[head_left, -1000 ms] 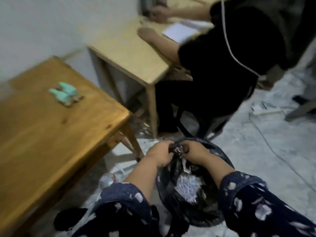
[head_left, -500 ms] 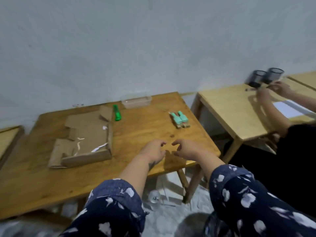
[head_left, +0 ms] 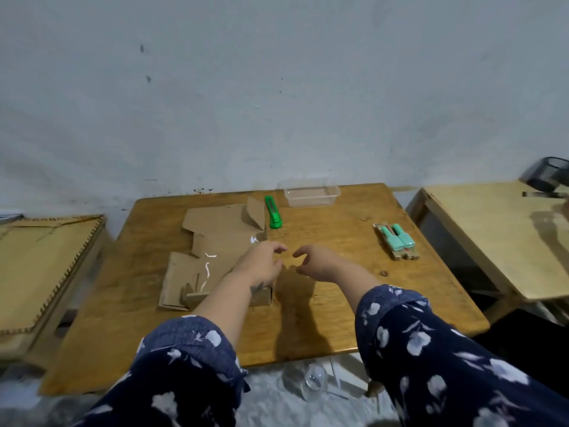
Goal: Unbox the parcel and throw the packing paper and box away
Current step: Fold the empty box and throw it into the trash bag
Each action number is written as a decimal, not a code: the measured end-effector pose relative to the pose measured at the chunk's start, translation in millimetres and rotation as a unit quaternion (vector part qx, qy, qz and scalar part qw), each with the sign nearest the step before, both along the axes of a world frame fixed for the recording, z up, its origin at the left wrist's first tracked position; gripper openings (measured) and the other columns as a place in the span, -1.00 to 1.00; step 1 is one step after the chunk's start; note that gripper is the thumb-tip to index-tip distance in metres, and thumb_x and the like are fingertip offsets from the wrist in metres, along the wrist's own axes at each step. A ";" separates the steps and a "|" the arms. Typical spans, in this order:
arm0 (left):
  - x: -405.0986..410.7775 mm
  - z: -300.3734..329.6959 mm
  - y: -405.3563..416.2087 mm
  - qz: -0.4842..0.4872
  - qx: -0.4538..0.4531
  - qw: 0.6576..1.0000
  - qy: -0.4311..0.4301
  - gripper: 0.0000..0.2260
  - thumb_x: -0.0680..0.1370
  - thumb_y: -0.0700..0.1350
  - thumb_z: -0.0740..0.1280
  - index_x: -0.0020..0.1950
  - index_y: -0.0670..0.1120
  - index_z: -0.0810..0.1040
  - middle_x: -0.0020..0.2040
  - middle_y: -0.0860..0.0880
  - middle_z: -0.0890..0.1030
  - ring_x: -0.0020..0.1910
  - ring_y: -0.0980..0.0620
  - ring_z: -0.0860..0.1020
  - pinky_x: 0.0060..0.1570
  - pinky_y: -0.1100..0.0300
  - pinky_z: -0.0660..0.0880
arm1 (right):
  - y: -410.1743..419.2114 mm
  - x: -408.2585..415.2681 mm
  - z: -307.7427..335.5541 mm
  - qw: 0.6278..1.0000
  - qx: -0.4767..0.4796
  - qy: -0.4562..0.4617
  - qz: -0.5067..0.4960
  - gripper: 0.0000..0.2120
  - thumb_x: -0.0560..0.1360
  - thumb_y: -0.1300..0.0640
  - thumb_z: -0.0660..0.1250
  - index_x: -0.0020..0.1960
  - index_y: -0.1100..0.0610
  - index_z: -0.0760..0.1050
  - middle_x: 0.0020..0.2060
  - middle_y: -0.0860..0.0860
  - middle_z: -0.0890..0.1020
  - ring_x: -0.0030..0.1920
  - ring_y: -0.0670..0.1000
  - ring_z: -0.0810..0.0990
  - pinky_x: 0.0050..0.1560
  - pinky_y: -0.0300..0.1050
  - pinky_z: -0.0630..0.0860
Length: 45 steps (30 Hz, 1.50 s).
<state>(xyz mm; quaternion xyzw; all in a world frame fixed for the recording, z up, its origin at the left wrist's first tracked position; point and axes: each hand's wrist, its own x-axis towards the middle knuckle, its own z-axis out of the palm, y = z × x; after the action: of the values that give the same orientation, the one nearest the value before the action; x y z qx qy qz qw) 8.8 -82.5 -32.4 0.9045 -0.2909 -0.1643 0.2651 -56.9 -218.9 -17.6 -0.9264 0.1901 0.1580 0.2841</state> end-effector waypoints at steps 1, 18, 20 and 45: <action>4.9 1.5 5.1 0.008 -0.004 1.000 0.001 -0.69 0.56 -0.14 0.28 0.30 0.04 0.51 0.29 0.00 0.54 0.22 -0.01 0.52 0.19 0.12 0.46 | 4.4 5.0 0.1 1.000 0.001 -0.003 -0.002 -0.58 0.53 0.12 0.32 0.38 0.03 0.40 0.28 0.09 0.53 0.24 0.12 0.52 0.23 0.02 0.49; 83.2 -15.9 121.2 0.263 0.140 0.955 -0.007 -0.50 0.56 -0.09 0.31 0.47 0.10 0.28 0.56 -0.01 0.07 0.48 -0.17 0.14 0.40 -0.15 0.23 | 48.0 105.8 -20.9 0.997 0.020 -0.054 -0.060 -0.42 0.57 0.16 0.21 0.52 -0.01 0.08 0.31 0.18 0.45 0.18 0.20 0.54 0.08 0.13 0.59; 93.5 -24.3 128.7 0.286 0.140 0.947 0.040 -0.44 0.56 -0.14 0.29 0.52 0.10 0.19 0.56 -0.04 0.04 0.46 -0.20 0.19 0.35 -0.12 0.30 | 43.6 120.2 -26.1 0.998 0.012 -0.045 -0.050 -0.40 0.54 0.30 0.16 0.52 -0.01 0.09 0.28 0.20 0.46 0.16 0.21 0.55 0.08 0.13 0.59; 96.1 3.4 133.0 0.222 -0.013 0.971 -0.089 -0.63 0.59 -0.15 0.22 0.37 0.12 0.45 0.00 0.03 0.67 -0.16 0.03 0.51 -0.46 0.24 0.26 | 77.7 57.4 -8.7 0.955 -0.006 -0.183 -0.233 -0.47 0.53 0.28 0.21 0.44 -0.08 0.30 0.01 0.12 0.65 -0.31 0.03 0.56 -0.43 -0.16 0.45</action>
<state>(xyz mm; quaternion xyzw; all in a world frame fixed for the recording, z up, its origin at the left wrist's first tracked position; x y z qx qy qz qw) 105.0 50.5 -29.0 0.9540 -0.1073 -0.0169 0.2796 0.4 -141.2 -26.3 -0.8712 0.3462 -0.0860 0.3373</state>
